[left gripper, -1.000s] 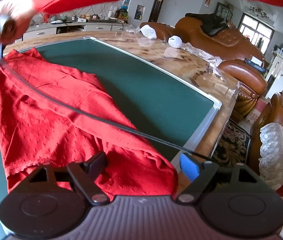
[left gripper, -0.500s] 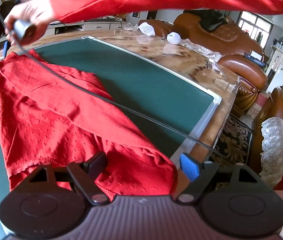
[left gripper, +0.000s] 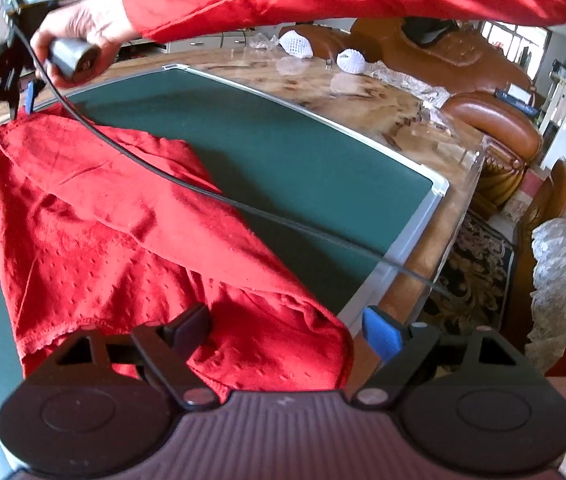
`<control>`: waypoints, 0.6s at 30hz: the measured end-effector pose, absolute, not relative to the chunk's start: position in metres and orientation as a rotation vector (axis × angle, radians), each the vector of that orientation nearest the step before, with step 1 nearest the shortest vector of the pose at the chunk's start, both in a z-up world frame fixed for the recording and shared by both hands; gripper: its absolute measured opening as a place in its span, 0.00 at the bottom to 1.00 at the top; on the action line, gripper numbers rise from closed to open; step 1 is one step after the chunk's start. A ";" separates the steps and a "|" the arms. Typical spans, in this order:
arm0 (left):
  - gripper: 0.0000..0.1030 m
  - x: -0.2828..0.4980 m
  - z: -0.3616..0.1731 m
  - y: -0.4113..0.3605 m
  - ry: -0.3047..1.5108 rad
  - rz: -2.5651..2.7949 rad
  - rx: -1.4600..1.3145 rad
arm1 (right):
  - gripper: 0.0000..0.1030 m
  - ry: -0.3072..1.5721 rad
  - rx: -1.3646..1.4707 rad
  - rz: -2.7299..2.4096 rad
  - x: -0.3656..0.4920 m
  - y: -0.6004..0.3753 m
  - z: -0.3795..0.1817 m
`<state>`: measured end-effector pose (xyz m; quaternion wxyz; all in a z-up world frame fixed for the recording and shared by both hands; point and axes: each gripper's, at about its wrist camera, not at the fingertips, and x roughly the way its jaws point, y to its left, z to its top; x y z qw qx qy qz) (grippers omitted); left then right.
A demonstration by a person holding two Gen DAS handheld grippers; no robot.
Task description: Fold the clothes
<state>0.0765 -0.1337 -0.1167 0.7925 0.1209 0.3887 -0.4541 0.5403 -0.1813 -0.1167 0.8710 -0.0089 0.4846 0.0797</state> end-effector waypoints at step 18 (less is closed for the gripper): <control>0.83 0.083 -0.105 -0.129 0.927 -0.834 0.209 | 0.25 1.151 -0.007 0.410 0.260 -0.242 -0.088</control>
